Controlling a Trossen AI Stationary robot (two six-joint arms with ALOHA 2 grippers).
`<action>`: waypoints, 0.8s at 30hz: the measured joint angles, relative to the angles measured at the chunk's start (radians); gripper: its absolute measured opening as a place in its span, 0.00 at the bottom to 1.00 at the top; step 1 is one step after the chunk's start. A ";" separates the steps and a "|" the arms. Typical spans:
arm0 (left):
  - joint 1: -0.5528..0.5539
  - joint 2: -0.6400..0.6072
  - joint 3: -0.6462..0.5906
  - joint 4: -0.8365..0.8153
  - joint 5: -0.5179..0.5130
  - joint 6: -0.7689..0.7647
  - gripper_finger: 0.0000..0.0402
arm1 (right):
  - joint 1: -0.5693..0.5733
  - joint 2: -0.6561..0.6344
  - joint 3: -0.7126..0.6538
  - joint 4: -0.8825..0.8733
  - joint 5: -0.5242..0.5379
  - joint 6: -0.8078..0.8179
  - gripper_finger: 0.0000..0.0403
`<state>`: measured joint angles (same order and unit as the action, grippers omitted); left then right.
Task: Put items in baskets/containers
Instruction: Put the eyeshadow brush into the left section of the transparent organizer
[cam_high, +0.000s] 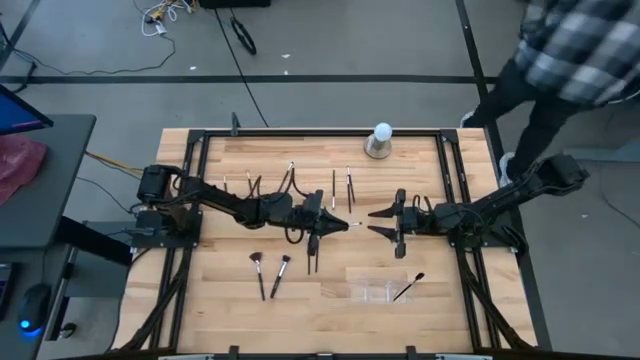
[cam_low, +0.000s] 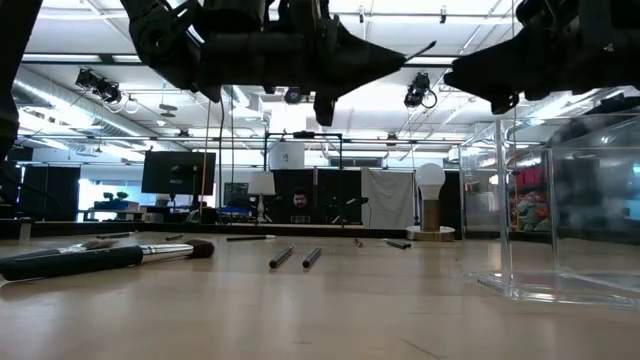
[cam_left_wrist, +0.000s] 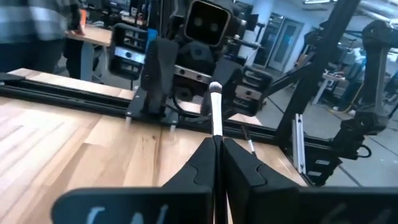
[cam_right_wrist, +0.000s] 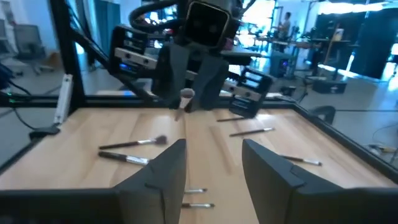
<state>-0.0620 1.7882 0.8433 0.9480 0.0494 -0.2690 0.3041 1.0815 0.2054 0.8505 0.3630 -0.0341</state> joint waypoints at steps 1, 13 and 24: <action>0.000 0.000 0.000 0.011 0.000 0.001 0.04 | -0.003 0.011 0.000 0.016 -0.012 0.003 0.39; 0.003 0.000 0.000 0.021 -0.016 0.020 0.04 | -0.017 0.238 0.067 0.287 -0.042 0.054 0.39; 0.004 0.000 0.000 0.025 -0.026 0.029 0.04 | -0.026 0.304 0.129 0.305 -0.041 0.079 0.37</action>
<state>-0.0582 1.7878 0.8436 0.9726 0.0232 -0.2398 0.2779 1.3853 0.3347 1.1556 0.3218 0.0452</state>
